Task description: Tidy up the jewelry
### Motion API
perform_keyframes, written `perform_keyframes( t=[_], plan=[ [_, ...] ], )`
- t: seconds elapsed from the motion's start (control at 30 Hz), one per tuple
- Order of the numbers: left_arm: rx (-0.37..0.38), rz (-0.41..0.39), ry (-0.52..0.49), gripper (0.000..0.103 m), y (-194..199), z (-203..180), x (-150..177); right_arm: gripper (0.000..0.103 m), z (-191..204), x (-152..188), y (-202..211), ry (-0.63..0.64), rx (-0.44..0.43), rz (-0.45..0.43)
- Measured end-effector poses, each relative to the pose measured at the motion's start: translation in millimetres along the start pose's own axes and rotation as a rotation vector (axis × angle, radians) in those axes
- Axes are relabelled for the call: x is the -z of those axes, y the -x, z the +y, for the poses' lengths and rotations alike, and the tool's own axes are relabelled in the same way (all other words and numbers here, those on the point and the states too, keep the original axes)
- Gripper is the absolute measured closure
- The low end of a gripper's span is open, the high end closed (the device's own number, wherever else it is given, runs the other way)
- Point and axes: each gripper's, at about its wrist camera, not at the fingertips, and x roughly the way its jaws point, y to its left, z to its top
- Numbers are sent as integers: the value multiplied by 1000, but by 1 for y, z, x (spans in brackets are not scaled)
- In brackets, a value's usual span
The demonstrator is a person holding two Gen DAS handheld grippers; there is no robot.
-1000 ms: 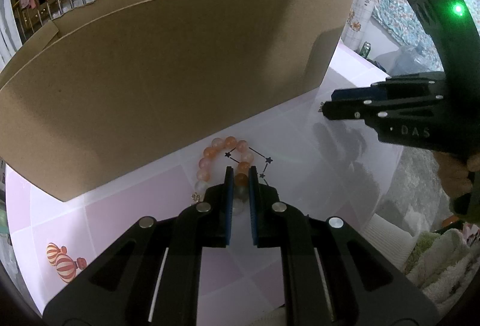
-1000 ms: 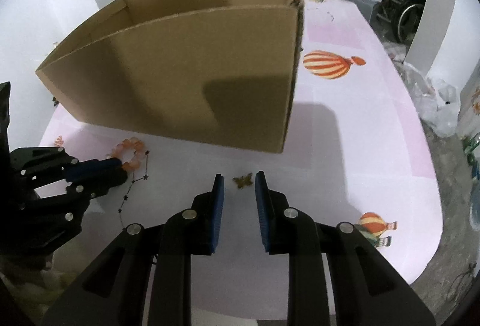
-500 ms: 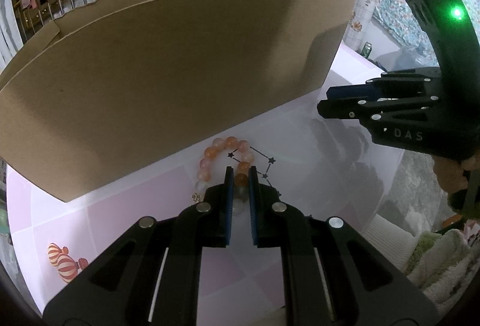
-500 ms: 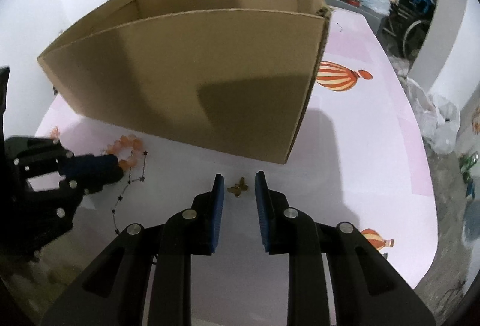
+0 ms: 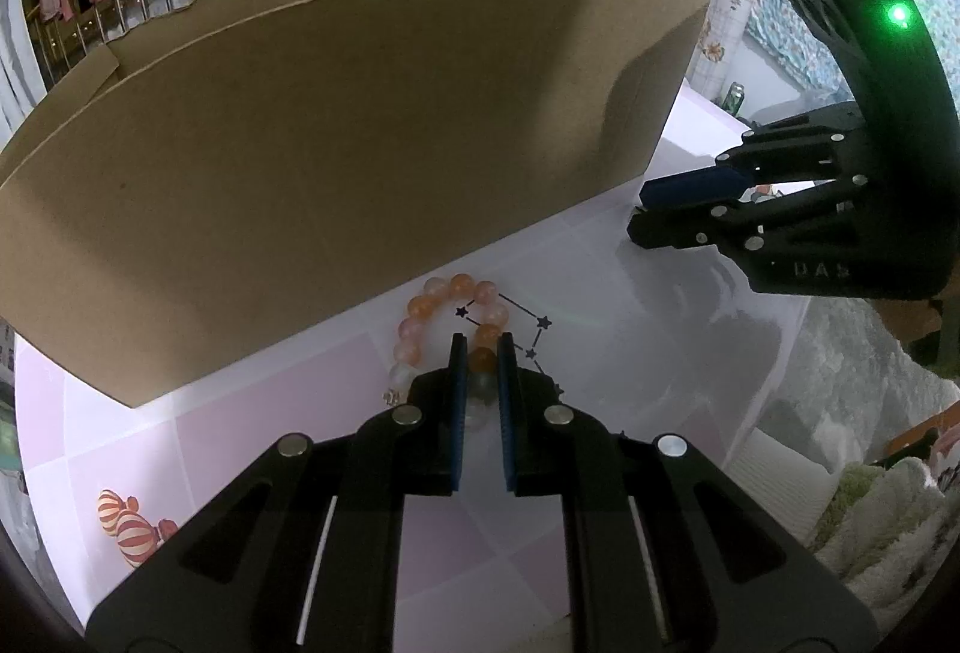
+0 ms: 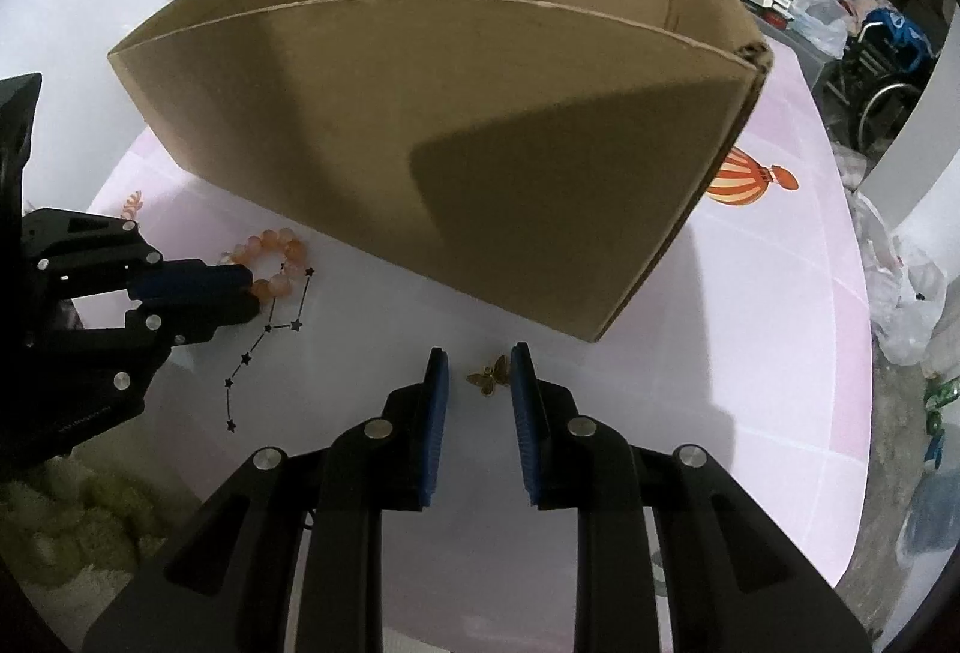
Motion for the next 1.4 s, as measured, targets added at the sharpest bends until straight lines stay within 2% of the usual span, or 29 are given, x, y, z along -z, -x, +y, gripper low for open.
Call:
perform_keyframes(
  t=[0.1, 0.17, 0.57, 1.03, 1.23, 1.4],
  plan=[
    [0, 0, -1, 94, 0, 0, 0, 82, -2, -4, -1, 5, 1, 5],
    [0, 0, -1, 94, 0, 0, 0, 89, -2, -6, -1, 5, -5, 4],
    [-2, -1, -3, 94, 0, 0, 0, 90, -5, -8, -2, -4, -3, -5],
    [-11, -10, -7, 94, 1, -1, 2, 90, -4, 0, 16, -18, -9, -52],
    [-19, -60, 3, 95, 18, 2, 1, 90, -1, -2, 30, -19, -9, -95],
    [-39, -127, 32, 95, 46, 13, -4, 90, 0, -8, 50, -25, -15, -150]
  ],
)
